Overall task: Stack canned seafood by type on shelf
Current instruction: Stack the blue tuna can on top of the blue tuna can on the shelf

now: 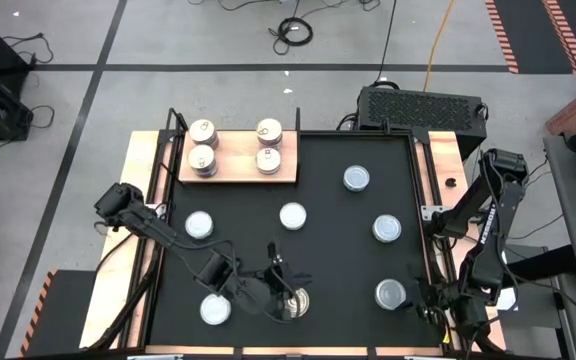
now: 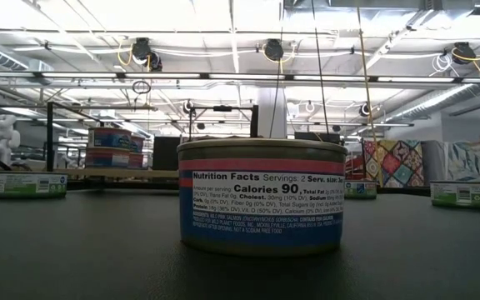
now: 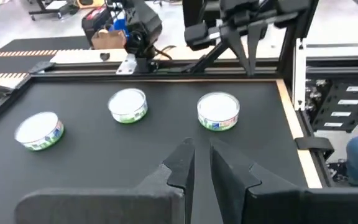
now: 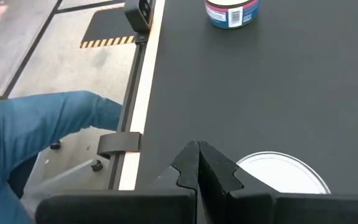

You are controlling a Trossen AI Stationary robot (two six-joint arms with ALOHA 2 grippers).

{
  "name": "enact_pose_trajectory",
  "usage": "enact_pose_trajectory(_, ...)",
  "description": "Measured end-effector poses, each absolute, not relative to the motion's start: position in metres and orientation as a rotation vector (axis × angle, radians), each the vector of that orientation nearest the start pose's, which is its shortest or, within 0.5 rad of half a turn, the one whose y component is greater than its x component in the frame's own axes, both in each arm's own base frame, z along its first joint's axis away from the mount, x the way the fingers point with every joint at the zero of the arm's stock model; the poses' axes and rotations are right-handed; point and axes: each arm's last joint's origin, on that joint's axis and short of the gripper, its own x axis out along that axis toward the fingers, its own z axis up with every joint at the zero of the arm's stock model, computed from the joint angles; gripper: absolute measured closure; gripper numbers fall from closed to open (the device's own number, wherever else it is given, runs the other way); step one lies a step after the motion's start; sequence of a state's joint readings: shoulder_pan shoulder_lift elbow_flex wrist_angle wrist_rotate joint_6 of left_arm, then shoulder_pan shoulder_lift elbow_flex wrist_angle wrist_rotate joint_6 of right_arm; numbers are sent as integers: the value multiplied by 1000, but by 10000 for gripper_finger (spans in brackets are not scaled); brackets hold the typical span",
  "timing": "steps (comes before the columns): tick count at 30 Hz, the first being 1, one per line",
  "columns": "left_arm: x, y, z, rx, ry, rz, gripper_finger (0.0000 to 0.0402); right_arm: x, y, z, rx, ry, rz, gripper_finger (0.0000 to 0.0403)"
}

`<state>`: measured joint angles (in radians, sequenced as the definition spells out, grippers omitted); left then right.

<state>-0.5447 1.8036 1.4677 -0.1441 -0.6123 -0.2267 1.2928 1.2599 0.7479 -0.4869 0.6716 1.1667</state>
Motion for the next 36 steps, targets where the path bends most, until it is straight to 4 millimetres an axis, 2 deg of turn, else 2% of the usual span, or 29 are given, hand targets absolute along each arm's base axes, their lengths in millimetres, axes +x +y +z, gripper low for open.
enact_pose_trajectory(8, 385, -226, 273, 23, 387, -39, 347, 81, 226, 207, 276, 738, 171, 403)
enact_pose_trajectory(13, 398, -258, 278, 169, 352, -162, 347, 93, 233, 210, 375, 635, 143, 403)
enact_pose_trajectory(17, 399, -289, 272, 327, 332, -252, 347, 105, 240, 210, 451, 549, 111, 403)
enact_pose_trajectory(21, 392, -317, 267, 465, 296, -330, 347, 118, 248, 206, 533, 502, 100, 403)
enact_pose_trajectory(24, 382, -335, 255, 537, 302, -393, 347, 127, 256, 204, 587, 476, 91, 403)
enact_pose_trajectory(29, 365, -361, 234, 586, 331, -477, 347, 149, 280, 215, 629, 453, 70, 403)
enact_pose_trajectory(33, 344, -370, 210, 728, 491, -545, 347, 169, 298, 232, 642, 427, 56, 403)
enact_pose_trajectory(36, 328, -368, 201, 767, 630, -508, 347, 183, 311, 243, 661, 405, 47, 403)
